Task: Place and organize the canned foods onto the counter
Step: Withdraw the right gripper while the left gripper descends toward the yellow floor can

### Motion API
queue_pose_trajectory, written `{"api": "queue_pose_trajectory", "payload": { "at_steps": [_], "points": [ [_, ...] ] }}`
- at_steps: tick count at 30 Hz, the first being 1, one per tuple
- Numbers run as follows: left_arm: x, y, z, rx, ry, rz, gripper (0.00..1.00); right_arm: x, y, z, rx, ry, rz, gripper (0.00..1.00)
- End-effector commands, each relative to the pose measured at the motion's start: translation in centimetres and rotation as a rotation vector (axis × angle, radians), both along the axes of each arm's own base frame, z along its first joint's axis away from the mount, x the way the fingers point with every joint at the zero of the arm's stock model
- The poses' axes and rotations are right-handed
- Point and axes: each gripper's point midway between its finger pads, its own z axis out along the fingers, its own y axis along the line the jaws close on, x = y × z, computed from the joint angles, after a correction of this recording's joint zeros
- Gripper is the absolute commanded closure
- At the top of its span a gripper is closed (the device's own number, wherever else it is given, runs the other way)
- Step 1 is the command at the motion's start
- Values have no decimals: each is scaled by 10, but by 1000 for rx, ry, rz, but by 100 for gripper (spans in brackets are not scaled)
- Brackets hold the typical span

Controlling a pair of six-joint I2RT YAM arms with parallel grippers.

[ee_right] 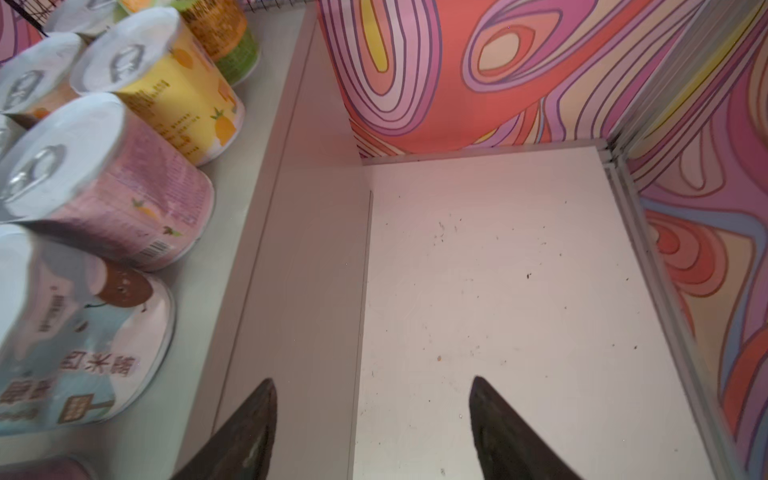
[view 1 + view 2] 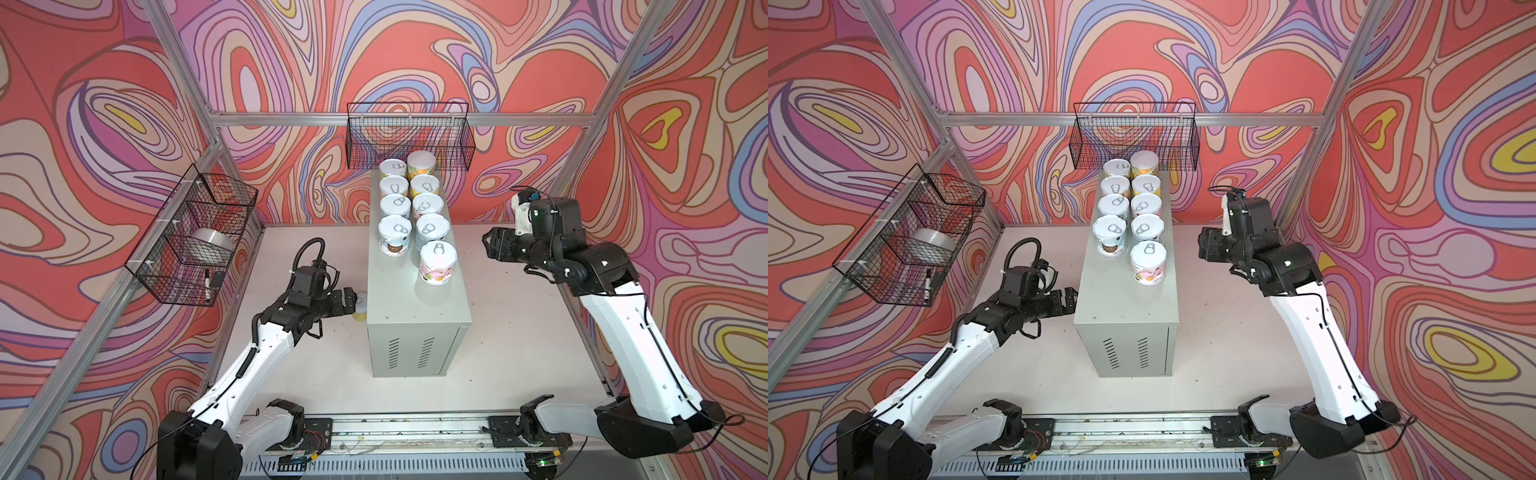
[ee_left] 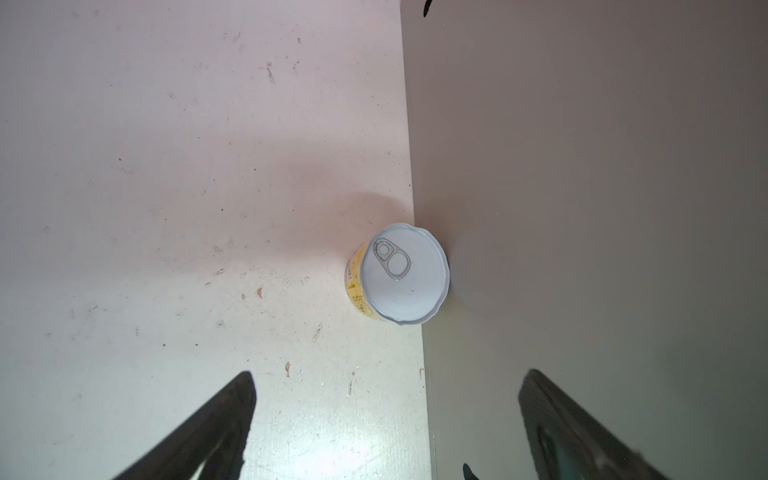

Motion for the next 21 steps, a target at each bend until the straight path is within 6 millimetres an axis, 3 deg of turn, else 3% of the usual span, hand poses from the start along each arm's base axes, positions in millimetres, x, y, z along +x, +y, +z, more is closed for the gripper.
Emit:
{"api": "queue_pose_trajectory", "payload": {
  "at_steps": [1,8,21],
  "points": [
    [10,-10,-4,-20,-25,-5,0,2,8,0,110,-14,38,23],
    [20,-31,-29,-20,17,-54,0,11,7,-32,134,52,30,22],
    [23,-49,-78,33,110,-106,2,23,12,-45,153,79,22,22]
  ]
}}
